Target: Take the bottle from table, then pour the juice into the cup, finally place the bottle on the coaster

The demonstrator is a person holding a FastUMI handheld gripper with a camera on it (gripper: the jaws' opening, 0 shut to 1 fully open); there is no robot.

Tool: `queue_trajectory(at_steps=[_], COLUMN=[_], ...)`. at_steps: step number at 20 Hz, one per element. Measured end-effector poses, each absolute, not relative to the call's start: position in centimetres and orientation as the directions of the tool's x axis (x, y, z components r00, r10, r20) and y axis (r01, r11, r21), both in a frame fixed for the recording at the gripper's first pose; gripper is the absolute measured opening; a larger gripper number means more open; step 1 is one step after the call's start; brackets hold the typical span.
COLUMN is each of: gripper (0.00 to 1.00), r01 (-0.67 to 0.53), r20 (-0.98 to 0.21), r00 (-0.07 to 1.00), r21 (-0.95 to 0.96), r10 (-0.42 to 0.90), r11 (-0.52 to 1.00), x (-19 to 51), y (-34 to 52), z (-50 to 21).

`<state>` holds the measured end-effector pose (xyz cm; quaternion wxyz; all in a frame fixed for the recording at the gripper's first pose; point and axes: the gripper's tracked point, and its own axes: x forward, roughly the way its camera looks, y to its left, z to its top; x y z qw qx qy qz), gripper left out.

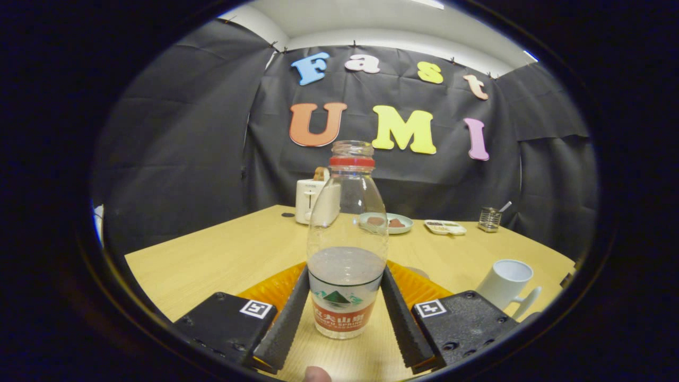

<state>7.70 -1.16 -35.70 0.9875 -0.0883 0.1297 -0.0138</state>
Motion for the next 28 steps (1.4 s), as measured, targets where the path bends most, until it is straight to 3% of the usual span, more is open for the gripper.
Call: queue_trajectory(at_steps=[8,15,19,28], gripper=[0.79,0.77,0.77,0.76], r01=[-0.007,0.024,0.045,0.084], r20=[-0.245,-0.227,-0.227,-0.18], r00=[0.97,0.973,0.97,0.976], r21=[-0.037,0.268,0.506,0.834], r10=[-0.003,0.039,0.083,0.126], r11=[0.999,0.963,0.861,0.545], x=[6.7,6.0,5.6,5.2], y=[-1.6,-3.0,-3.7,-4.4], z=[-31.8,-28.4,-28.8,-29.4])
